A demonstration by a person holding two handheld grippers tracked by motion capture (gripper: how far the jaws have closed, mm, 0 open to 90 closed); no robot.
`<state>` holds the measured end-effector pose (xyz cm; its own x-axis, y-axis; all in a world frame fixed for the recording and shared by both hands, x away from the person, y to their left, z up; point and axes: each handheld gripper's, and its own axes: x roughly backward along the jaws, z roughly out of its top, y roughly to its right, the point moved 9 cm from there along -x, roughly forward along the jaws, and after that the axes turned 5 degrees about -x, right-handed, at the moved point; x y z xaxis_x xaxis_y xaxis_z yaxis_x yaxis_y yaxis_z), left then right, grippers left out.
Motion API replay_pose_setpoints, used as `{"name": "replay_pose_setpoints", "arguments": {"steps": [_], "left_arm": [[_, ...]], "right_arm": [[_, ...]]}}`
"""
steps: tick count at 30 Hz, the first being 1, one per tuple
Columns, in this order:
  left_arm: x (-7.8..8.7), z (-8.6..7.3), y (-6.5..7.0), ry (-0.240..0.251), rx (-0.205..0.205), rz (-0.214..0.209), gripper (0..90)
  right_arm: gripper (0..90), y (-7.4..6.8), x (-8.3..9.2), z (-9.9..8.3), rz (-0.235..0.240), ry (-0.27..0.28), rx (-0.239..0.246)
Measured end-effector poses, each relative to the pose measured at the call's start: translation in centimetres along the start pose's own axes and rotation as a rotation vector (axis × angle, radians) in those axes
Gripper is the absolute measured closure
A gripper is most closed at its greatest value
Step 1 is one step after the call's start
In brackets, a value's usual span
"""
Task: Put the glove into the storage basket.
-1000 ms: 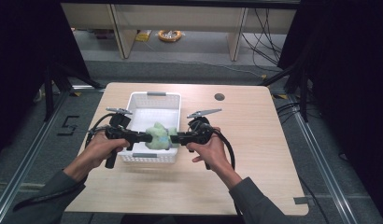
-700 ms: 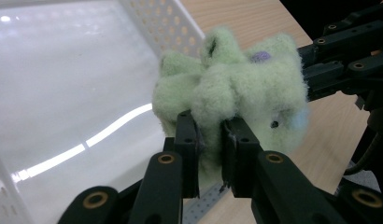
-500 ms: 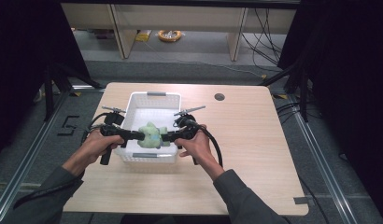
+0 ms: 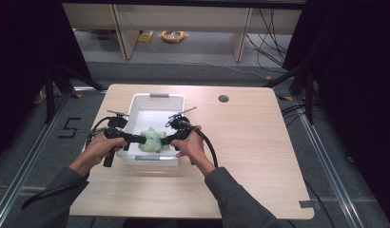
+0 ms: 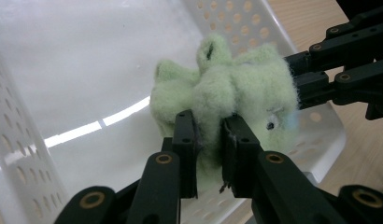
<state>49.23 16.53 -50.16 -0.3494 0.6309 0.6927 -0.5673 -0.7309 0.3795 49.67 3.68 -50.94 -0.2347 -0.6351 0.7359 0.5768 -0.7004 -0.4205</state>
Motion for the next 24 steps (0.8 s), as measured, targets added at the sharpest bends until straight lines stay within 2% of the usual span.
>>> {"name": "replay_pose_setpoints", "arguments": {"steps": [1, 2, 4, 7, 8, 11, 12, 16, 20, 21, 23, 24], "left_arm": [[0.0, 0.0, 0.0, 0.000, 0.000, 0.000, 76.6], [-0.2, 0.0, 0.0, 0.000, 0.011, 0.005, 76.6], [-0.3, -0.1, -0.2, -0.010, -0.001, 0.005, 76.4], [-0.6, -0.2, -0.3, -0.010, 0.009, 0.007, 76.1], [-0.6, -0.3, -0.4, -0.015, 0.008, 0.012, 76.1], [-0.9, -0.6, -0.6, -0.025, 0.007, -0.001, 76.0], [-1.0, -0.7, -0.6, -0.023, 0.014, 0.013, 75.9], [-1.3, -0.9, -0.8, -0.035, 0.018, 0.017, 75.8], [-1.7, -1.2, -1.0, -0.048, 0.006, 0.028, 75.5], [-1.8, -1.3, -1.0, -0.048, 0.005, 0.032, 75.5], [-1.9, -1.4, -0.9, -0.051, 0.002, 0.025, 75.3], [-1.9, -1.5, -1.0, -0.057, -0.007, 0.037, 75.2]], "right_arm": [[73.8, 0.0, 0.0, 0.0, 0.000, 0.000, 0.000], [73.8, 0.1, -0.2, 0.1, -0.004, 0.002, 0.020], [73.8, 0.1, -0.4, 0.1, -0.006, -0.010, 0.022], [73.5, 0.3, -0.7, 0.2, -0.016, -0.023, 0.028], [73.4, 0.3, -0.9, 0.0, -0.010, -0.043, 0.018], [73.2, 0.4, -1.1, 0.0, -0.019, -0.053, 0.019], [73.0, 0.5, -1.3, -0.1, -0.026, -0.062, 0.020], [72.6, 0.5, -1.4, -0.3, -0.032, -0.078, 0.017], [71.5, 0.6, -1.7, -0.3, -0.046, -0.091, 0.036], [71.2, 0.5, -1.6, -0.4, -0.049, -0.098, 0.028], [70.3, 0.6, -1.7, -0.4, -0.062, -0.102, 0.046], [70.1, 0.6, -1.7, -0.4, -0.067, -0.105, 0.046]]}}
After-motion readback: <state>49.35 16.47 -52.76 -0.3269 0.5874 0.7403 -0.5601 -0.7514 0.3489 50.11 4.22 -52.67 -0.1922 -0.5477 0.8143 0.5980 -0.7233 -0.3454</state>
